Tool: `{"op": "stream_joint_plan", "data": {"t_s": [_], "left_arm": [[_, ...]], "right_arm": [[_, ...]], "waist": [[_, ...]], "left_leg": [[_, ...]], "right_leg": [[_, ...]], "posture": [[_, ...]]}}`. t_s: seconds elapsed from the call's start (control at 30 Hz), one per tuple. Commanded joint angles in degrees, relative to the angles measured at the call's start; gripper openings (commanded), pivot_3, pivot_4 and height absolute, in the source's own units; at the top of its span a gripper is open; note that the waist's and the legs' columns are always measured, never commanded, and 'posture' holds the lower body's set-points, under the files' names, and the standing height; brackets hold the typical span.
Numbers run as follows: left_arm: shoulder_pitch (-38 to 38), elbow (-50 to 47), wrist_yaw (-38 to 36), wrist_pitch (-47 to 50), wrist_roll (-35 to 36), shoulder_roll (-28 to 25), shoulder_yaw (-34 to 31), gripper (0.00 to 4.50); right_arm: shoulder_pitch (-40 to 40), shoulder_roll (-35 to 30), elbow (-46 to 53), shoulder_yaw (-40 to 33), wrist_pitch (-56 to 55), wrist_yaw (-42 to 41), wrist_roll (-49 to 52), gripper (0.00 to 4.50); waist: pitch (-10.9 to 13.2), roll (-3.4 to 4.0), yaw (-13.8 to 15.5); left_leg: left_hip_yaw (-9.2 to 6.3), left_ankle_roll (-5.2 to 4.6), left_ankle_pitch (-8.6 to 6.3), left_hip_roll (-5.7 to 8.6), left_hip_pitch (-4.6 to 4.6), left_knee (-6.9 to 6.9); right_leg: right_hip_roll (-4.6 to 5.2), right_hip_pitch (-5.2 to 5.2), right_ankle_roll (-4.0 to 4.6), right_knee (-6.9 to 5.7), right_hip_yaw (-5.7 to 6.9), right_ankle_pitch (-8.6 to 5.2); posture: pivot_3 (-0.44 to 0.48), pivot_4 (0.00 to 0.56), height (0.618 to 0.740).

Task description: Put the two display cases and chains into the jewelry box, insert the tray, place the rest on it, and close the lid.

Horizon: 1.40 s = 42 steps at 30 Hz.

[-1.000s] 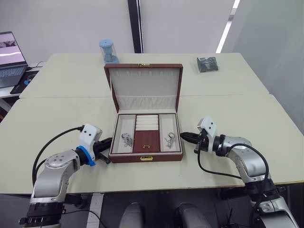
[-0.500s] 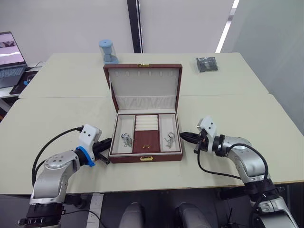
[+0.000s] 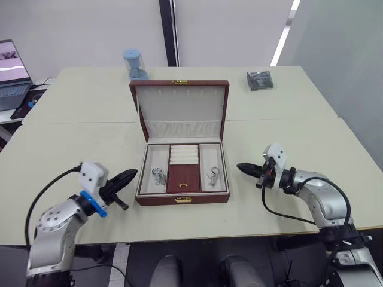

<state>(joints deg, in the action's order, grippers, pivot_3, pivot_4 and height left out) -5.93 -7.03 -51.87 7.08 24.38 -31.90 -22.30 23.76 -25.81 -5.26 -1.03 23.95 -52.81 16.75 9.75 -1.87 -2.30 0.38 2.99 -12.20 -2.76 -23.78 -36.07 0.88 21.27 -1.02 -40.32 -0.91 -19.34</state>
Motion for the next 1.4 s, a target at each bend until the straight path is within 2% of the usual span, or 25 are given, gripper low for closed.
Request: {"op": "stream_joint_plan", "data": {"t_s": [0.03,0.23,0.47,0.63,0.97,1.3,1.4], "left_arm": [[-4.5,-9.1,0.2,-0.2,7.3,0.5,-5.7,0.0],[-14.4,-22.7,2.5,-1.1,14.1,3.4,-10.3,0.0],[-28.2,-34.8,5.2,-2.1,17.9,8.5,-13.7,0.0],[-30.4,-37.0,7.8,-3.8,17.7,10.4,-13.7,0.0],[-32.1,-38.7,9.8,-5.4,17.3,11.1,-12.8,0.0],[-32.0,-38.0,10.2,-5.3,16.4,10.5,-12.1,0.0],[-31.7,-38.0,10.6,-4.9,16.5,10.4,-11.7,0.0]], "right_arm": [[6.0,1.7,-5.7,-1.5,-5.8,1.8,0.2,0.03],[17.2,4.3,-22.8,-2.9,-15.1,5.9,-1.6,0.03],[29.4,7.4,-41.7,-4.0,-24.2,9.0,-3.3,0.03],[35.2,8.5,-51.3,-4.3,-29.3,9.6,-4.4,0.03],[41.7,8.9,-60.5,-5.4,-34.7,10.6,-6.1,0.03],[48.4,10.7,-62.7,-8.8,-35.8,12.1,-5.1,0.03],[50.3,12.0,-62.6,-9.6,-35.1,9.4,-4.3,0.03]], "waist": [[0.0,-0.01,-0.2],[0.0,-0.01,0.5],[0.0,0.0,0.4],[0.0,0.01,0.4],[0.0,0.03,0.4],[0.1,0.06,0.3],[0.1,0.06,0.3]], "left_leg": [[0.0,0.0,0.0,-0.03,0.0,0.0],[0.05,0.0,0.0,0.04,-0.01,-0.03],[0.06,0.0,0.0,0.02,-0.01,-0.02],[0.09,0.0,0.0,-0.01,0.01,-0.02],[0.11,0.0,0.0,-0.02,-0.01,-0.01],[0.13,0.0,0.0,-0.03,-0.01,-0.01],[0.13,0.0,0.0,-0.03,-0.01,0.0]], "right_leg": [[-0.03,0.01,0.0,0.0,-0.01,0.0],[0.04,-0.02,0.0,0.02,-0.05,0.0],[0.02,-0.01,0.01,0.04,-0.06,0.0],[-0.05,-0.01,0.02,0.04,-0.07,0.01],[-0.05,0.0,0.03,0.08,-0.1,0.01],[-0.04,0.03,0.03,0.07,-0.12,0.01],[-0.05,0.04,0.04,0.07,-0.11,0.01]], "posture": [[0.0,0.15,0.74],[0.0,0.15,0.74],[0.0,0.15,0.74],[0.0,0.15,0.74],[0.0,0.15,0.74],[0.0,0.15,0.74],[0.0,0.15,0.74]]}}
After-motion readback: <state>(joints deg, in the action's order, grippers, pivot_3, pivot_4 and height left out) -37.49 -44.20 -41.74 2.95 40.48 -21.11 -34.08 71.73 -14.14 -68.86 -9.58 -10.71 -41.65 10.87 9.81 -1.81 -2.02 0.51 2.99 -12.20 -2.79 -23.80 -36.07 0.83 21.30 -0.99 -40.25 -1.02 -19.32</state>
